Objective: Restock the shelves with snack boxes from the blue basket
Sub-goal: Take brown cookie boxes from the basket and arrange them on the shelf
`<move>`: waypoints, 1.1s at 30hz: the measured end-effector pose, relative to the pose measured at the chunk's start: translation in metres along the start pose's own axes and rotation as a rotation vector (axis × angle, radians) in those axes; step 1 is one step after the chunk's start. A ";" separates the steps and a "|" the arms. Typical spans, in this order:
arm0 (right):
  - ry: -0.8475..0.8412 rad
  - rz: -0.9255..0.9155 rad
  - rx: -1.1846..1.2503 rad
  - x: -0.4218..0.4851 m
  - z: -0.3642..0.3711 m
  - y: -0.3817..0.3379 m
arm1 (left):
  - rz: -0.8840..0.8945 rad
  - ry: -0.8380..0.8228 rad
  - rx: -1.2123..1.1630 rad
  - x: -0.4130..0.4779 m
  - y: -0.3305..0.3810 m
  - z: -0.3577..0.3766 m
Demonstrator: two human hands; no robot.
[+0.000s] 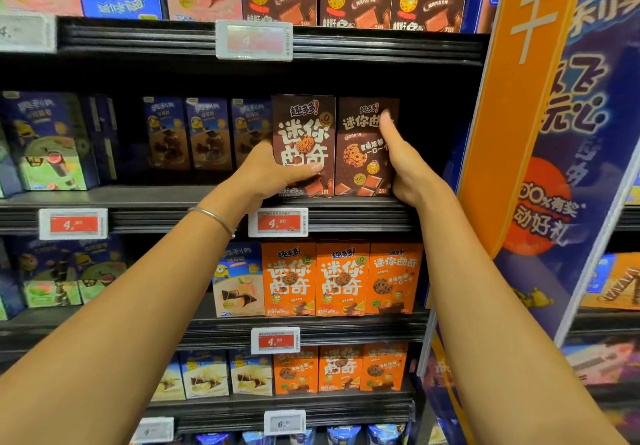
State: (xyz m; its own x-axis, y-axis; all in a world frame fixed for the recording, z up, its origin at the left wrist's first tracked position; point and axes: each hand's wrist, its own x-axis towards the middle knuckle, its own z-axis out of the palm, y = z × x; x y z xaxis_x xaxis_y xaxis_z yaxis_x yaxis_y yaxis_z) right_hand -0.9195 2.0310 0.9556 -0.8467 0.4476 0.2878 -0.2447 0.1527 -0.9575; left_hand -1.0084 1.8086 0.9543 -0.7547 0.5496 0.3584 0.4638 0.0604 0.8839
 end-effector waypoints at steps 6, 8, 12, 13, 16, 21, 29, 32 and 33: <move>0.137 -0.082 0.119 -0.017 0.000 -0.001 | -0.058 0.039 -0.192 -0.006 -0.003 -0.012; 0.184 -0.099 0.083 -0.021 0.002 0.000 | -0.048 0.056 -0.202 -0.007 -0.006 -0.013; 0.256 -0.129 -0.076 -0.022 0.004 0.005 | -0.020 0.095 -0.135 -0.003 -0.009 -0.009; 0.265 -0.127 -0.081 -0.021 0.003 0.007 | -0.017 0.099 -0.123 -0.003 -0.009 -0.009; 0.260 -0.127 -0.080 -0.022 0.002 0.008 | -0.024 0.097 -0.084 -0.004 -0.008 -0.008; 0.282 -0.121 -0.066 -0.027 0.005 0.002 | -0.036 0.102 -0.005 -0.007 -0.002 -0.005; 0.379 -0.186 0.122 -0.071 0.013 -0.016 | -0.011 0.255 -0.222 -0.035 0.009 -0.005; 0.341 -0.308 0.212 -0.108 0.025 -0.006 | 0.065 0.342 -0.273 -0.061 0.010 -0.007; 0.314 -0.325 0.247 -0.121 0.030 -0.001 | 0.084 0.373 -0.296 -0.072 0.007 -0.009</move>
State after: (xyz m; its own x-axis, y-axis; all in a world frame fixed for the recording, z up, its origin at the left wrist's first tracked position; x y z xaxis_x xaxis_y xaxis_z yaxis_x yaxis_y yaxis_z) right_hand -0.8309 1.9500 0.9212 -0.5346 0.6605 0.5272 -0.6082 0.1325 -0.7827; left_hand -0.9551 1.7625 0.9376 -0.8603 0.2031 0.4676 0.4190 -0.2408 0.8755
